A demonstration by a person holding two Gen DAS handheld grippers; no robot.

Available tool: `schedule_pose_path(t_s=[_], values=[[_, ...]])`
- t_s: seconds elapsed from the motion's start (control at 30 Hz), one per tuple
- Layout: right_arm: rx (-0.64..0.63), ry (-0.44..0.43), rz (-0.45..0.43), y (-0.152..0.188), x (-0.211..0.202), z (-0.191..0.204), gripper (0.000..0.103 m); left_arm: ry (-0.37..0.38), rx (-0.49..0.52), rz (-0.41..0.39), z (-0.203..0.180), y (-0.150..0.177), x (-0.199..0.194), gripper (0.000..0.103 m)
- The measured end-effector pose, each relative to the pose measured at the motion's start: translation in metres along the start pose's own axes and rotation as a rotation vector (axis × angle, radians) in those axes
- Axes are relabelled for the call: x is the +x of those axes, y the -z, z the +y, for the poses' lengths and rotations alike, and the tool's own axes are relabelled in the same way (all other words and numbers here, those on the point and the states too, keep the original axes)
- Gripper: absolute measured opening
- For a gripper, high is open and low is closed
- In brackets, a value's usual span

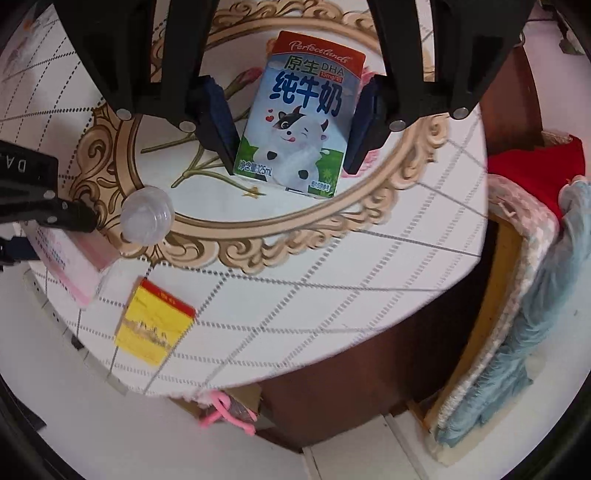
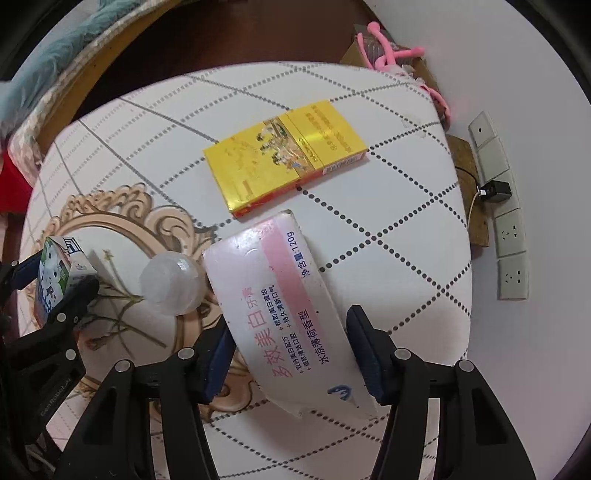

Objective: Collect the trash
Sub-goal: 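Carry the carton and pink-white box over the bin and open both tools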

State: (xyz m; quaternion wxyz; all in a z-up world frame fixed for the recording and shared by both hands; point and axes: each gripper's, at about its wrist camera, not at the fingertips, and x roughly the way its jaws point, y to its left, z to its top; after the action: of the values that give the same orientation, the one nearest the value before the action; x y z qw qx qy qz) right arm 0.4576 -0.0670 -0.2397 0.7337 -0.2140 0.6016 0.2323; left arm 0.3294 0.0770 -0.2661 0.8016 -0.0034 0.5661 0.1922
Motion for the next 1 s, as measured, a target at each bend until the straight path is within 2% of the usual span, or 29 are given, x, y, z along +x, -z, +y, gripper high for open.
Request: schedule_pose_path(t_s=[0.17, 0.4, 0.6, 0.8, 0.9, 1.0], values=[[0.028, -0.056, -0.077, 0.016, -0.032, 0.009, 0.060, -0.027, -0.070, -0.072, 0.023, 0.014, -0.043, 0.052], [0.004, -0.154, -0.187, 0.046, -0.095, 0.049, 0.060, -0.056, -0.198, -0.181, 0.085, 0.044, -0.112, 0.052], [-0.080, -0.259, -0.277, 0.065, -0.158, 0.111, 0.060, -0.112, -0.312, -0.267, 0.149, 0.086, -0.172, 0.052], [-0.202, -0.370, -0.330, 0.088, -0.210, 0.194, 0.060, -0.174, -0.422, -0.304, 0.215, 0.141, -0.221, 0.052], [-0.261, -0.425, -0.329, 0.099, -0.224, 0.242, 0.060, -0.195, -0.481, -0.297, 0.245, 0.171, -0.231, 0.052], [-0.308, -0.464, -0.308, 0.109, -0.224, 0.291, 0.060, -0.202, -0.548, -0.265, 0.274, 0.203, -0.224, 0.052]])
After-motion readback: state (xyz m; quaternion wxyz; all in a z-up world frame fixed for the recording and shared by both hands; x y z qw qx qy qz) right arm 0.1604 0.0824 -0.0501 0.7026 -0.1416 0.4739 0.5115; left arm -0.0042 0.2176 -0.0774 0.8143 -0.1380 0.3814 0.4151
